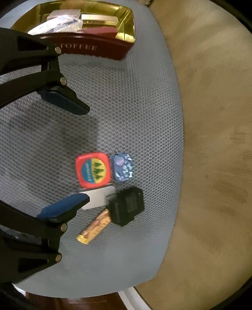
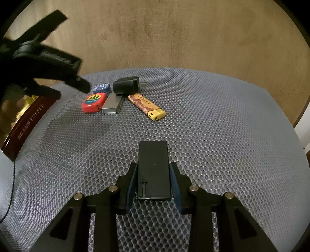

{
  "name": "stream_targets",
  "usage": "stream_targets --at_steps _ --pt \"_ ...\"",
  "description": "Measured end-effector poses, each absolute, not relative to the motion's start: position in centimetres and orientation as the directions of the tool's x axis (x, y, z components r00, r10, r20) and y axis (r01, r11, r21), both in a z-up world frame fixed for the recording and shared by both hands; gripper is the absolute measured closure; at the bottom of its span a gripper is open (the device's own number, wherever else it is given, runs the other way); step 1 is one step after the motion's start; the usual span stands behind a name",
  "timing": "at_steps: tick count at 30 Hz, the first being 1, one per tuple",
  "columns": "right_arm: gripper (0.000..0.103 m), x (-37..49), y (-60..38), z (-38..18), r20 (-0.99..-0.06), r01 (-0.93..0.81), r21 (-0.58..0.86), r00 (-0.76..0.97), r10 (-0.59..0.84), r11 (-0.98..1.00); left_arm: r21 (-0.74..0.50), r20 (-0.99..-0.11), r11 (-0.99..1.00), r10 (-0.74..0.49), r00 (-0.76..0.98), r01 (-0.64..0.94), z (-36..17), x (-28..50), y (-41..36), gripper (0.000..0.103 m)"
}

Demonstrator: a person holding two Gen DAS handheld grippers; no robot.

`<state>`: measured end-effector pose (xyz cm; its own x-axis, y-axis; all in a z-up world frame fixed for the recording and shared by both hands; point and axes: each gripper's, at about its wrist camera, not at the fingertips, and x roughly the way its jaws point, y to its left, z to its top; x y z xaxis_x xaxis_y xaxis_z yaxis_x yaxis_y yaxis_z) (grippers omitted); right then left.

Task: Organize rigid objects
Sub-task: 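Grasp the red tree-logo tape measure with the left tool while the right tool holds the black case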

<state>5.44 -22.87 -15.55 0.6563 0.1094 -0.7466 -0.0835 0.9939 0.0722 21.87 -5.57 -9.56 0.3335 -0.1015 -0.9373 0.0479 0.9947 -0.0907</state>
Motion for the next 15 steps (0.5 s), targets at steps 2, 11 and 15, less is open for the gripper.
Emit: stream_targets --at_steps 2,11,15 --pt "0.069 5.5 -23.0 -15.6 -0.746 -0.085 0.083 0.656 0.118 0.993 -0.112 -0.952 0.993 -0.118 0.283 0.039 -10.3 22.8 -5.9 0.023" --pt "0.069 4.8 -23.6 -15.2 -0.742 -0.086 0.11 0.656 0.14 0.99 -0.097 -0.967 0.995 -0.094 0.236 0.0 -11.6 24.6 -6.0 0.036" --pt "0.069 4.7 -23.6 -15.2 -0.741 -0.086 0.119 0.656 0.146 0.989 -0.092 -0.968 0.996 -0.089 0.235 -0.002 -12.0 25.5 -6.5 0.037"
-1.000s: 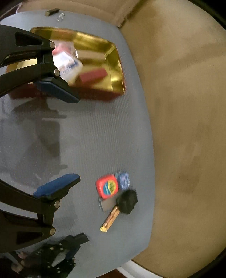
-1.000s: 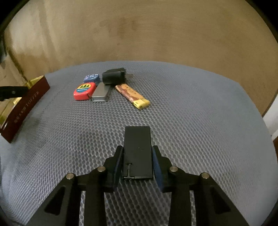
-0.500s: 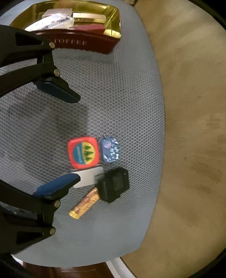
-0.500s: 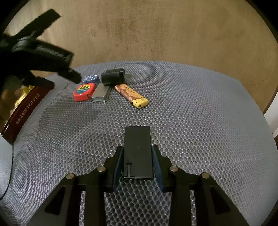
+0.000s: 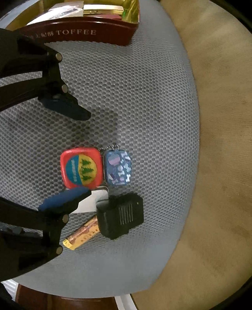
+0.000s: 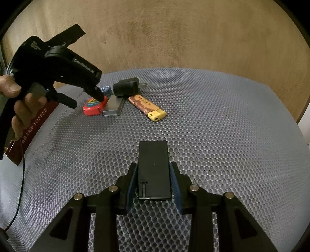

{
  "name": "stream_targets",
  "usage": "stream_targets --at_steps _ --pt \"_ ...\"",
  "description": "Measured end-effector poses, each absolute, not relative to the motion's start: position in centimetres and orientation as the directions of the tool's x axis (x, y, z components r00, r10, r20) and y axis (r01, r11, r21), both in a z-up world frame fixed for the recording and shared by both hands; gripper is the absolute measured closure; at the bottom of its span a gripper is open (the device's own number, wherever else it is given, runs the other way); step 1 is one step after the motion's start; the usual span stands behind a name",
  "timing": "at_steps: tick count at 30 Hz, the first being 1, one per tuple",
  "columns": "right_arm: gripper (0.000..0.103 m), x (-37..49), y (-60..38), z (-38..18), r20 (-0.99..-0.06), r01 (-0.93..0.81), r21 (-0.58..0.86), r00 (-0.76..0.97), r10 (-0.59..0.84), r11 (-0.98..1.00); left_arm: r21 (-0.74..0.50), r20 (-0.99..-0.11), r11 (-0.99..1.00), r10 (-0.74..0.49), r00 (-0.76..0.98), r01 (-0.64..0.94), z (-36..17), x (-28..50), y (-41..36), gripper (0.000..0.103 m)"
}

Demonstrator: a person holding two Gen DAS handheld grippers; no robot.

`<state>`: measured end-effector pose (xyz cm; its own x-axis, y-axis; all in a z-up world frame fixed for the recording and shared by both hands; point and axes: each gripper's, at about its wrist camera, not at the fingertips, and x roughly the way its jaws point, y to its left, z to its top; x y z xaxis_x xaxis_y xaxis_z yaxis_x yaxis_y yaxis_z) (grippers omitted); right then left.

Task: Organize rigid objects
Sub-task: 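Grasp the red tree-logo tape measure with the left tool while the right tool holds the black case, then drop the tape measure into the gold tin with the left tool while the right holds the case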

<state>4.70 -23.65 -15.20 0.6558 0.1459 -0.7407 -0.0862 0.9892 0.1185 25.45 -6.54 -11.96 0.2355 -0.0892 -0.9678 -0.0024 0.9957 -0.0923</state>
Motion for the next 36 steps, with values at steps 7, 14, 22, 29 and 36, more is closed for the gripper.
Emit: stream_targets --at_steps 7,14,22,29,36 --pt "0.069 4.6 -23.7 -15.2 -0.741 -0.086 0.12 0.656 0.147 0.989 -0.101 -0.966 0.995 -0.1 0.239 0.008 -12.5 26.2 -8.8 0.035" --pt "0.069 4.8 -23.6 -15.3 -0.741 -0.087 0.12 0.655 0.147 0.989 -0.167 -0.959 0.986 -0.159 0.235 -0.015 -12.3 26.2 -7.2 0.058" --pt "0.069 4.7 -23.7 -15.3 -0.741 -0.087 0.121 0.655 0.148 0.989 -0.144 -0.965 0.989 -0.146 0.217 0.025 -12.4 26.4 -6.6 0.056" --pt "0.069 4.6 -23.7 -15.2 -0.742 -0.087 0.114 0.655 0.143 0.99 -0.038 -0.961 0.997 -0.055 0.271 0.069 -12.7 25.7 -9.4 0.06" --pt "0.069 4.9 -23.1 -15.3 -0.745 -0.085 0.096 0.655 0.128 0.992 -0.044 -0.955 0.996 -0.066 0.29 0.083 -12.1 24.7 -9.2 0.06"
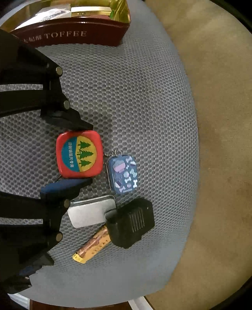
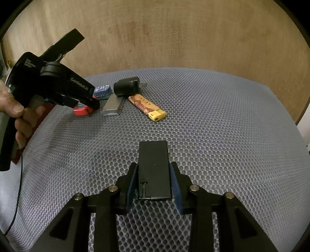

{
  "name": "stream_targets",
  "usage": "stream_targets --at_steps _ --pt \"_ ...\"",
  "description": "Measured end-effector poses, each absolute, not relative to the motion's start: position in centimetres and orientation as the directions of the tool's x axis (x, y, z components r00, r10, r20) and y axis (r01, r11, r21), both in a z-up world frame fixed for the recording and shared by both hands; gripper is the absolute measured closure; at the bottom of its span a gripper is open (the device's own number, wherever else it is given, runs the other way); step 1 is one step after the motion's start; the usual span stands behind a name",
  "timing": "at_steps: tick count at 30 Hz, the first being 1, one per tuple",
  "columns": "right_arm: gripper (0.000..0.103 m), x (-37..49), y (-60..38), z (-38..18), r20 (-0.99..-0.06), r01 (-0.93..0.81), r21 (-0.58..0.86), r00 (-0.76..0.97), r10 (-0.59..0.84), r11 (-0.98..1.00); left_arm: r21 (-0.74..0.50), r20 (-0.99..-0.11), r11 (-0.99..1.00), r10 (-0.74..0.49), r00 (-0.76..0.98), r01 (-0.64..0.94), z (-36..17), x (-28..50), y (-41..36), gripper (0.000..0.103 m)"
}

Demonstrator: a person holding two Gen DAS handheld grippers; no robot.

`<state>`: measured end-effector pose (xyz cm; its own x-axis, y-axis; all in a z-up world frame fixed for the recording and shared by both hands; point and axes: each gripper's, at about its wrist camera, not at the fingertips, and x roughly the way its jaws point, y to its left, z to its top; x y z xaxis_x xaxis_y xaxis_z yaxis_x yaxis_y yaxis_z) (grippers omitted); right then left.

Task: Organize rigid objects
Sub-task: 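Drop the tape measure into the gold tin with the left tool while the right holds the case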

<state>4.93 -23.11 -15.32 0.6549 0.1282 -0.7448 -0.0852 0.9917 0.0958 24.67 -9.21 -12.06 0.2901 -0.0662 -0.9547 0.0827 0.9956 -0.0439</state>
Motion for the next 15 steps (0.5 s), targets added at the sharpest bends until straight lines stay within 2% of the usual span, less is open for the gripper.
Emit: stream_targets --at_steps 15 --pt "0.069 5.1 -22.5 -15.3 -0.75 -0.083 0.047 0.656 0.09 0.995 -0.077 -0.943 0.995 -0.092 0.319 0.06 -8.6 20.2 -2.4 0.06"
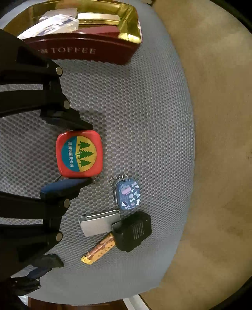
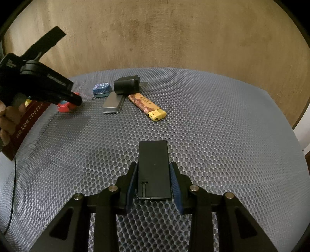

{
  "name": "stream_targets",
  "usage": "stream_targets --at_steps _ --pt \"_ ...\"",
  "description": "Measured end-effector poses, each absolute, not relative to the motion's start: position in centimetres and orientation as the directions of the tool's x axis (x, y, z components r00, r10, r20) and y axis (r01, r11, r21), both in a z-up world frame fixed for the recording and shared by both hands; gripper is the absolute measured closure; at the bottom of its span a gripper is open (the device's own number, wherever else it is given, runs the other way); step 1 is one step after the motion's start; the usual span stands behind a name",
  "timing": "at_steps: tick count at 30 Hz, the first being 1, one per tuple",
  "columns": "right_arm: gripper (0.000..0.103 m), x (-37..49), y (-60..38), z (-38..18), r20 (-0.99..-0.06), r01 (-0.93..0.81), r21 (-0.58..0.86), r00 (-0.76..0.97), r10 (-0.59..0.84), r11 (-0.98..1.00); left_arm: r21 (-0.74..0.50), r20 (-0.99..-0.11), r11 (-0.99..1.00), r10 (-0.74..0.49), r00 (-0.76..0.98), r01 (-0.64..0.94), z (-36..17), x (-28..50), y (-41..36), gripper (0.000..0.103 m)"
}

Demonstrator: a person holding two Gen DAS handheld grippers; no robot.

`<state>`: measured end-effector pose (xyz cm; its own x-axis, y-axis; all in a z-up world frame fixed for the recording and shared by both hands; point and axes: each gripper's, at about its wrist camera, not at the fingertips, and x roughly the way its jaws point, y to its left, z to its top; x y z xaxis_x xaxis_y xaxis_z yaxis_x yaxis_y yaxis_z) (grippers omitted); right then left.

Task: Organize rigid objects
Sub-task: 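Drop the tape measure into the gold tin with the left tool while the right holds the case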

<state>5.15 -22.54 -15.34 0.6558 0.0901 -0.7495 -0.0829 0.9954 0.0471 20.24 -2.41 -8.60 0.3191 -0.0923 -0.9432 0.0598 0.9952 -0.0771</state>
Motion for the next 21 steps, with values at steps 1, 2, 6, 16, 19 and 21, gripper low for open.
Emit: stream_targets --at_steps 1,2,6,16,19,21 --pt "0.069 5.2 -22.5 -15.3 -0.75 -0.083 0.046 0.656 0.089 0.996 -0.086 -0.941 0.995 -0.1 0.324 0.056 -8.3 19.8 -2.3 0.06" --pt "0.069 5.1 -22.6 -15.3 -0.75 -0.083 0.045 0.656 0.089 0.996 -0.094 -0.937 0.994 -0.108 0.332 0.055 -8.0 19.4 -2.0 0.06" --pt "0.069 5.1 -22.5 -15.2 -0.75 -0.083 0.044 0.656 0.088 0.996 -0.109 -0.926 0.992 -0.124 0.357 0.064 -6.3 17.6 -1.3 0.06" --pt "0.069 4.9 -22.4 -15.1 -0.75 -0.083 0.035 0.657 0.081 0.996 -0.15 -0.909 0.987 -0.162 0.384 0.06 -1.5 14.4 1.7 0.06" --pt "0.069 4.9 -22.4 -15.1 -0.75 -0.083 0.031 0.657 0.078 0.996 -0.17 -0.894 0.984 -0.173 0.413 0.045 -0.9 14.6 4.5 0.06" --pt "0.069 5.1 -22.3 -15.2 -0.75 -0.084 0.029 0.656 0.077 0.996 -0.154 -0.888 0.987 -0.155 0.432 0.038 -0.1 15.0 6.1 0.06"
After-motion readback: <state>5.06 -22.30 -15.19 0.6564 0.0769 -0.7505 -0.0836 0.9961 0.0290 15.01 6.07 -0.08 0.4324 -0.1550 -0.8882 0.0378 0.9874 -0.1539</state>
